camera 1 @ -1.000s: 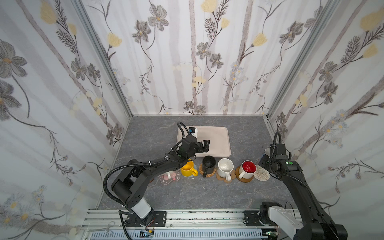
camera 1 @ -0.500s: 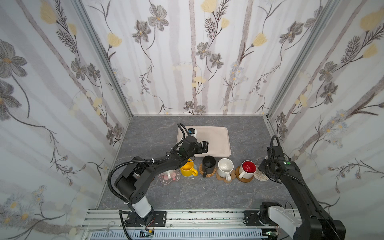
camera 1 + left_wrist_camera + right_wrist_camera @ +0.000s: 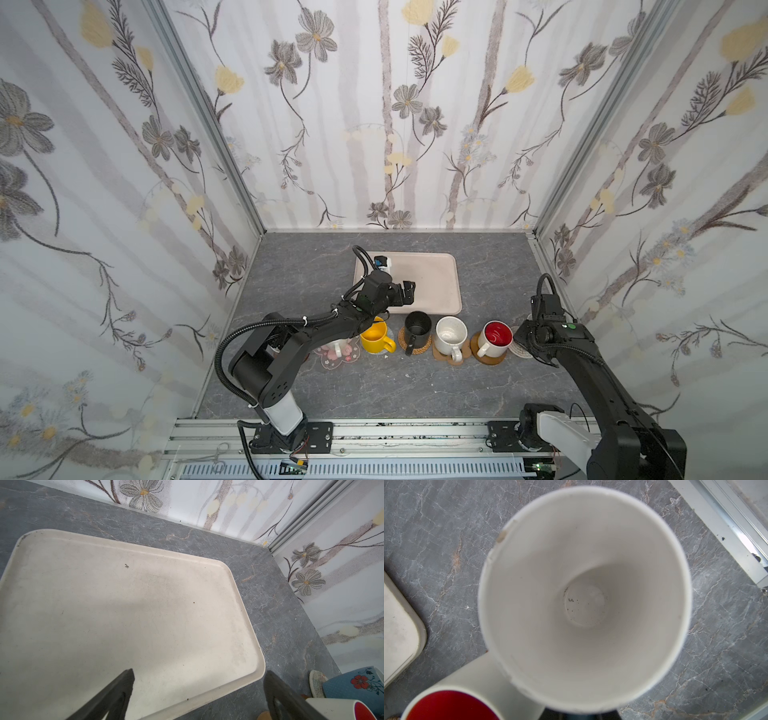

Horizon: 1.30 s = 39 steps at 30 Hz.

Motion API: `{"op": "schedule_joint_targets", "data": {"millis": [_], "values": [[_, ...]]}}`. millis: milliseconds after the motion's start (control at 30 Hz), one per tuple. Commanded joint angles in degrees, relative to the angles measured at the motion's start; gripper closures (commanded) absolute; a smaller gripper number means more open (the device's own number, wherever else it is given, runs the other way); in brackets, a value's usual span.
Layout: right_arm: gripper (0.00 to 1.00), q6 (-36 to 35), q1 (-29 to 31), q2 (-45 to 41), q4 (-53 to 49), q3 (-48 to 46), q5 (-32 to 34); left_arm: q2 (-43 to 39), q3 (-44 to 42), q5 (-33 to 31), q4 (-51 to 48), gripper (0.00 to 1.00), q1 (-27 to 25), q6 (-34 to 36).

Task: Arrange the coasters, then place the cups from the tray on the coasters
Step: 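Carry the blue floral mug toward the woven coaster with the right gripper, then lower the blue floral mug onto the woven coaster and open the right gripper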

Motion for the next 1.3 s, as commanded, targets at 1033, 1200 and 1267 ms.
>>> {"op": "schedule_joint_targets", "data": {"millis": [1033,1200,1267], "values": [[0.96,2.78,2.60,2.00,2.87,-0.53,5.41,1.27,0.33,0.44,0.41,0.00,0.01,-0.22],[0.94,3.50,2.42,1.88,2.27,-0.18,7.35,1.18,0.20,0.44,0.44,0.00,0.12,-0.20],[0.92,3.86,2.33,1.61,1.88,-0.01,8.05,1.22,0.29,0.57,0.42,0.00,0.07,-0.30]]}}
